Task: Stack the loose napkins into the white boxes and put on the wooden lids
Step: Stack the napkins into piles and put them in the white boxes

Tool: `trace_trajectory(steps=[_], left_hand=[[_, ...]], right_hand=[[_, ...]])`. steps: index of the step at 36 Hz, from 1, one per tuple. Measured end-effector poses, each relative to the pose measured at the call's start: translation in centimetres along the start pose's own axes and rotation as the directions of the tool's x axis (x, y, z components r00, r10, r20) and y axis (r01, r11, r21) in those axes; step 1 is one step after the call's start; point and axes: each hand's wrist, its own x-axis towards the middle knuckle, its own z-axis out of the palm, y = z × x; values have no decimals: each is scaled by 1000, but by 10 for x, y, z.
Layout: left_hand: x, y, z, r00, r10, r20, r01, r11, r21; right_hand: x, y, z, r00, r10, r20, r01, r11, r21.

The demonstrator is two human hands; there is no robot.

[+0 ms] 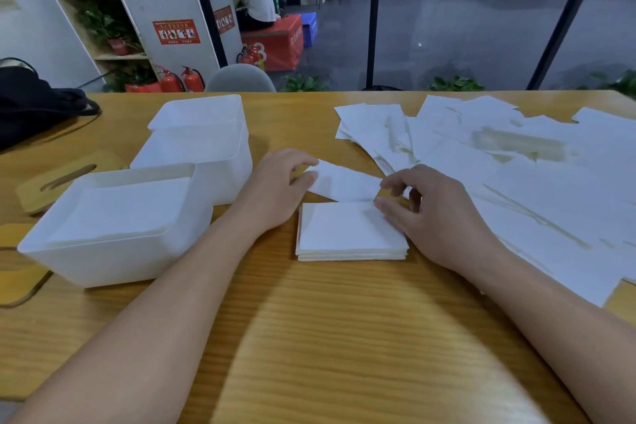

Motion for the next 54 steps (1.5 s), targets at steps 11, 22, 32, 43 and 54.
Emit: trace_trajectory(steps=[11,22,32,43,54], left_hand=[[18,-2,18,991,1,133,-19,991,134],[18,4,16,994,-54,92,42,991,129],[4,21,2,998,-13,-55,8,997,-80],[-44,52,-16,992,122,29,-87,839,-538],[-37,34,-13,996,-58,65,84,856,-510]], right_hand=[[-1,-1,9,995,-17,95,18,1000,-20],[-2,-3,7,994,0,108,4,999,-44],[0,-6,2,999,38,18,-37,999,-37],[4,-14,-13,988,55,-146,-13,960,279],[0,-12,-10,998,37,-48,-24,968,248]])
